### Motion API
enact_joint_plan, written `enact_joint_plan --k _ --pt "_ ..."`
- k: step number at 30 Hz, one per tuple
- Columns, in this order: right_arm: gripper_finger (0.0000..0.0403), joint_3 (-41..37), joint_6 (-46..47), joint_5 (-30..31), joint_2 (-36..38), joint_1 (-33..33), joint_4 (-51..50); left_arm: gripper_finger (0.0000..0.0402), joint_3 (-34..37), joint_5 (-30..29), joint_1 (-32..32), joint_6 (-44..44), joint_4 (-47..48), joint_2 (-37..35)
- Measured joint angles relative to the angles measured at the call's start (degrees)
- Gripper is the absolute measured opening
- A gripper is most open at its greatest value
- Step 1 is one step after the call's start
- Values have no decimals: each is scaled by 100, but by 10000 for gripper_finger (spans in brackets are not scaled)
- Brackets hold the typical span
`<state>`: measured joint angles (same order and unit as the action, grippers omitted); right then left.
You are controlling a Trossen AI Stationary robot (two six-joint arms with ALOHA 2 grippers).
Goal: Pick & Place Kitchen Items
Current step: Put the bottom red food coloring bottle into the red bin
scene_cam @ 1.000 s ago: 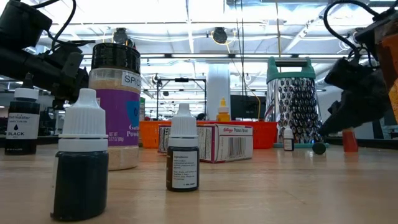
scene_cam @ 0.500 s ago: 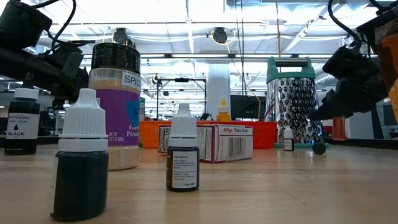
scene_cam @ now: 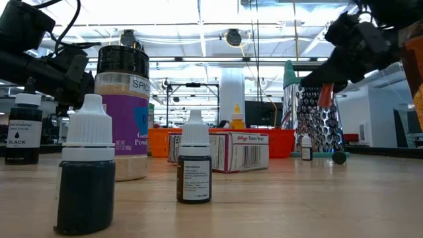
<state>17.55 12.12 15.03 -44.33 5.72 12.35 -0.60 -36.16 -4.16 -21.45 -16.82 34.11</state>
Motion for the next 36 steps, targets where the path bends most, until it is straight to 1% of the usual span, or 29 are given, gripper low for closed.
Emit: enact_joint_plan --k 3,14,22,27,36 --pt "28 130 -4 -3 -257 -119 100 141 0 0 2 0 -11 0" --pt "28 512 -399 -12 -1377 -552 1289 141 0 -2 1 0 -24 0" --pt "28 1006 -534 -23 -2401 -950 1362 141 0 -2 1 0 -22 0" --pt "31 1039 -543 -31 -2934 -1174 2065 141 0 0 1 0 -22 0" --pt "28 1061 -665 -127 -3476 -1493 2887 141 0 -1 0 2 -18 0"
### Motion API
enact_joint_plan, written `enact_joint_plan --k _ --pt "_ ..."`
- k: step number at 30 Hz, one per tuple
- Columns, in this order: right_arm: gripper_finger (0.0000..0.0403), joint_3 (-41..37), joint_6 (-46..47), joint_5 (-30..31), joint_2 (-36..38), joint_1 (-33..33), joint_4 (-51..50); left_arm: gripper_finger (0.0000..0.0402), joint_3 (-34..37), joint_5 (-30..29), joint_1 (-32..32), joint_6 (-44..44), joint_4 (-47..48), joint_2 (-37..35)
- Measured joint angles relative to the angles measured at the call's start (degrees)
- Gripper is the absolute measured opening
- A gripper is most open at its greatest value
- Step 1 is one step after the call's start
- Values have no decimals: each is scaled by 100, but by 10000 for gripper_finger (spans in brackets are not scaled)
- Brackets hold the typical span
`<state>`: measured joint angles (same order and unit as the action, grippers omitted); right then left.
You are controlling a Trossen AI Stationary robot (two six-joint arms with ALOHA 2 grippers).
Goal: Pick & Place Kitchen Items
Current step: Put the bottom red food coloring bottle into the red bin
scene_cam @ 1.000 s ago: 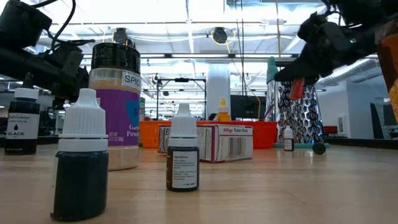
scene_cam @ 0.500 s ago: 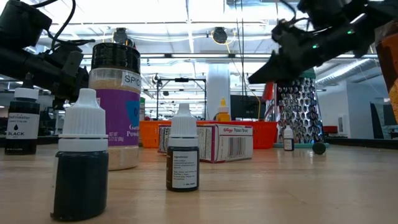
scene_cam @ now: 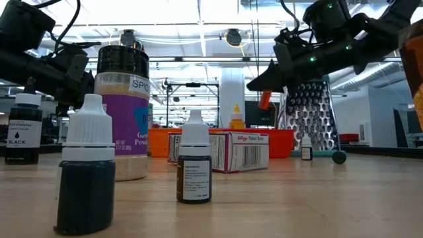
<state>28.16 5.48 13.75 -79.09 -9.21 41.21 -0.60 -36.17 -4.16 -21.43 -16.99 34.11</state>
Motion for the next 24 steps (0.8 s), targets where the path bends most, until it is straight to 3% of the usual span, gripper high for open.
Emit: enact_joint_plan --k 7,13,24 --pt "29 -18 383 -37 -58 119 -78 141 0 0 2 2 0 0" --pt "28 -27 350 540 -64 258 -56 141 0 -41 -1 20 2 0" --pt "28 347 365 781 -57 674 -125 141 0 -58 0 20 2 0"
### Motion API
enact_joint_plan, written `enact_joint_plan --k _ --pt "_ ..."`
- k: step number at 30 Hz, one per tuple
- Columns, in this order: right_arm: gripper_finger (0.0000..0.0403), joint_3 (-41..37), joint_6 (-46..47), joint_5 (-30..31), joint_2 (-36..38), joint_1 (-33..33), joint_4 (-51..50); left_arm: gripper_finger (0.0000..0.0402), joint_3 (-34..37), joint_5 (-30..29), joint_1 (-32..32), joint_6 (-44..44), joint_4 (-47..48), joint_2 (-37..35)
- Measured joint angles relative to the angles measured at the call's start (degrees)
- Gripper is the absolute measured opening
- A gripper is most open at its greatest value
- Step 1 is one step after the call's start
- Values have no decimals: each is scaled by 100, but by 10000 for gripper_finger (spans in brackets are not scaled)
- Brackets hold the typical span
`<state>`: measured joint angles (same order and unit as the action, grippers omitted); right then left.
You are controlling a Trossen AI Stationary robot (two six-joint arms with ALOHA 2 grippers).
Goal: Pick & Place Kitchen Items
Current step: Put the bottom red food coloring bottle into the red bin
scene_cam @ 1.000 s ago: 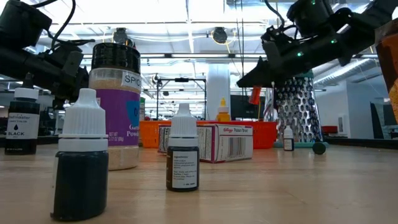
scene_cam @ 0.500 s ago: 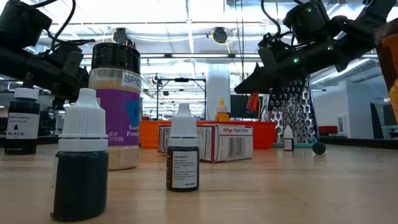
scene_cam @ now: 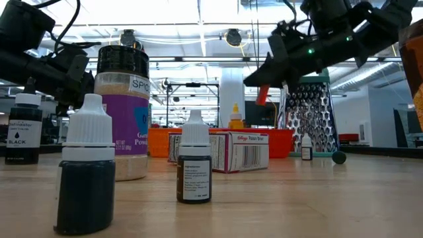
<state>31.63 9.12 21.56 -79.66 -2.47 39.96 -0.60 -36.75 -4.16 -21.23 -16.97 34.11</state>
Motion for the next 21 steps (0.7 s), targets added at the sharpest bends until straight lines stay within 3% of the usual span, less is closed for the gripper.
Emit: enact_joint_plan --k 4,21 --pt "29 95 -120 417 0 14 -171 141 0 -2 0 -1 0 0" --pt "28 97 68 235 -17 -386 -147 141 0 -86 1 1 -2 0"
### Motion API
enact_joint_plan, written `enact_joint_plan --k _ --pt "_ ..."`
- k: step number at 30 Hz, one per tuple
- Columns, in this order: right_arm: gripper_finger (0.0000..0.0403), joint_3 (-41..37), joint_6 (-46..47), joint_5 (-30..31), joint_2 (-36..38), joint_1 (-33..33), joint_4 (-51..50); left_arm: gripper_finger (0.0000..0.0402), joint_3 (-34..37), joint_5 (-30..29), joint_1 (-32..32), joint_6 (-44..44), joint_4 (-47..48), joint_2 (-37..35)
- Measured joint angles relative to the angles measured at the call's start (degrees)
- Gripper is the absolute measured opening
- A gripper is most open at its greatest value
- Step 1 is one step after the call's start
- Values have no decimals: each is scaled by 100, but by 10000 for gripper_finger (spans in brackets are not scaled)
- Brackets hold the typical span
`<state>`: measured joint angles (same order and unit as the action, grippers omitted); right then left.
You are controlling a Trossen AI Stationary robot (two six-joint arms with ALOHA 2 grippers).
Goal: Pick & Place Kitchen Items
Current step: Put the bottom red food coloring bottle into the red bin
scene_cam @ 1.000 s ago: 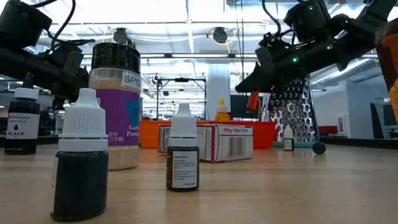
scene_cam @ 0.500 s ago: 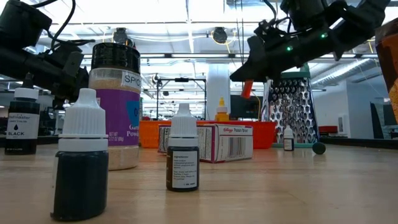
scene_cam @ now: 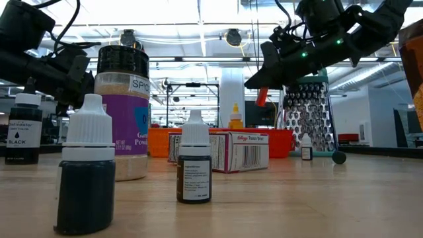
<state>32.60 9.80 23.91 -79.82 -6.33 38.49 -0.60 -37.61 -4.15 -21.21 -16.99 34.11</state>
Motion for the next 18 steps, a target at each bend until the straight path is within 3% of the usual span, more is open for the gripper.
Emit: enact_joint_plan --k 11,18 --pt "28 720 -304 2 -1052 5 0 141 0 -120 0 7 -2 0" --pt "28 833 -214 181 -794 -45 -788 141 0 -120 1 28 7 0"
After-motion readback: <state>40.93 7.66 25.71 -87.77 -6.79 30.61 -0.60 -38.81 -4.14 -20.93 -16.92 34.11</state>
